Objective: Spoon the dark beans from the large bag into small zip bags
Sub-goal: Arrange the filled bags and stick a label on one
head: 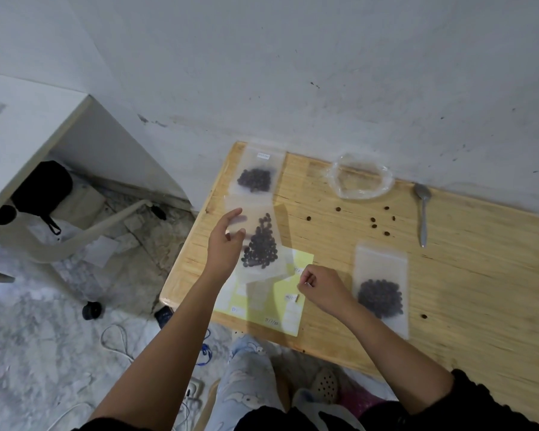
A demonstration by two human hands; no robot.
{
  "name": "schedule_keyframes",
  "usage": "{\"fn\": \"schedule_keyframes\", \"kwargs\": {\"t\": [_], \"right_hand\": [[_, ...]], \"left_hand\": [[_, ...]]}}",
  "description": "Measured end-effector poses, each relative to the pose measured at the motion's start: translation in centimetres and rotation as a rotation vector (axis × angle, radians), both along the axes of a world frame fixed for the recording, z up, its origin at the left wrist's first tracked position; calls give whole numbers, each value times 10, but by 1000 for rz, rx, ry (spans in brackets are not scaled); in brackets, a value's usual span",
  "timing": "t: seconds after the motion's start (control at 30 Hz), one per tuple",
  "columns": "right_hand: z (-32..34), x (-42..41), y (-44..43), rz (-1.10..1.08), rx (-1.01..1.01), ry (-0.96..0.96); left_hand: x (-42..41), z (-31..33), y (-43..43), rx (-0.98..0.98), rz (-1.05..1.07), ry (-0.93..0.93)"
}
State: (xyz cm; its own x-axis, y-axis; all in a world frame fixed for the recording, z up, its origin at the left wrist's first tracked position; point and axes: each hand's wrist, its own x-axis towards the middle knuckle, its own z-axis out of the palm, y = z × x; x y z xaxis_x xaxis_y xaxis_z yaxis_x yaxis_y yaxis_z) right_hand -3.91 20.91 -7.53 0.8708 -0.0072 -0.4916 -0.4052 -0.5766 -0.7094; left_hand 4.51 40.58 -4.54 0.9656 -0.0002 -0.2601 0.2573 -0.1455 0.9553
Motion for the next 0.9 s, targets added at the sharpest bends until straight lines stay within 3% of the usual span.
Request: {"fn": "schedule_keyframes", "kwargs": {"t": [0.47, 0.9], "right_hand": [[85, 111, 0, -211, 162, -228], [102, 162, 24, -283, 168, -351]], "left_hand": [[24, 35, -15, -134, -234, -32], [82, 43, -20, -207, -154, 13]]}}
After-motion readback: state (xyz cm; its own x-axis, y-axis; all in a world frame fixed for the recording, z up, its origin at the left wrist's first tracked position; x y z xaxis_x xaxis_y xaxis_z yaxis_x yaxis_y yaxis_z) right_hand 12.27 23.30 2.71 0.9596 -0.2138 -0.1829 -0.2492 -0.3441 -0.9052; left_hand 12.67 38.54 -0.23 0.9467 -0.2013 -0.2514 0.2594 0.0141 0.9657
